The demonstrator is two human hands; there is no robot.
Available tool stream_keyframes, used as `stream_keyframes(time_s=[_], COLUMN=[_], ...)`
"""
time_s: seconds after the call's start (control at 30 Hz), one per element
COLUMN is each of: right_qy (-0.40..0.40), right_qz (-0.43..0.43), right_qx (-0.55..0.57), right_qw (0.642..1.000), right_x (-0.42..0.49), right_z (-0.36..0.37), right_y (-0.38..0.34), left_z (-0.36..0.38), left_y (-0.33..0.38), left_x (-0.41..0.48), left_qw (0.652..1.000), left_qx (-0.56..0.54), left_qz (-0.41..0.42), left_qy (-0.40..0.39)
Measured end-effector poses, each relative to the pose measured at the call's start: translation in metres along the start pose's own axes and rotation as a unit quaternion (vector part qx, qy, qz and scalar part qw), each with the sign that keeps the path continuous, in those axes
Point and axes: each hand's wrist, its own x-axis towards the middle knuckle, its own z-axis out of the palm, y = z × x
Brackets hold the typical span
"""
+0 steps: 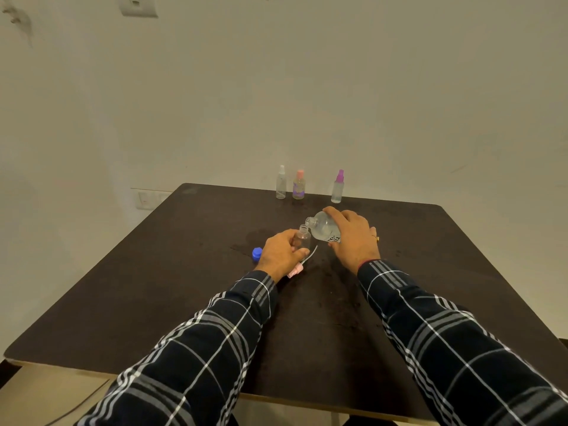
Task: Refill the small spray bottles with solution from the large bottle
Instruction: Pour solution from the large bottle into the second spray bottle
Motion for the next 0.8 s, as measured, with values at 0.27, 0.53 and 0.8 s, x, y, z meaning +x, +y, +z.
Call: stream_keyframes(time_s=[0.27,0.53,0.8], right_qy=[0.009,0.020,0.021], right_qz=[-0.009,-0.015,-0.022], right_qx=[-0.034,-0.047,-0.066], right_qw=[0.999,0.999,0.997], right_x=[0.0037,0.0060,0.0072], right_z=[-0.0029,-0.0046,-0.0059], right_y=[-0.0013,-0.0015,-0.0011], left_z=[0.0024,0.0021,0.0025], left_y=[-0.0050,-0.0038,-0.0035], left_x=[0.0020,0.0027,0.0033], left_qw=[1.000,1.000,1.000], left_qx=[0.001,0.010,0.017], left_qz=[0.006,0.003,0.005], left_qy=[0.015,0.011,0.012])
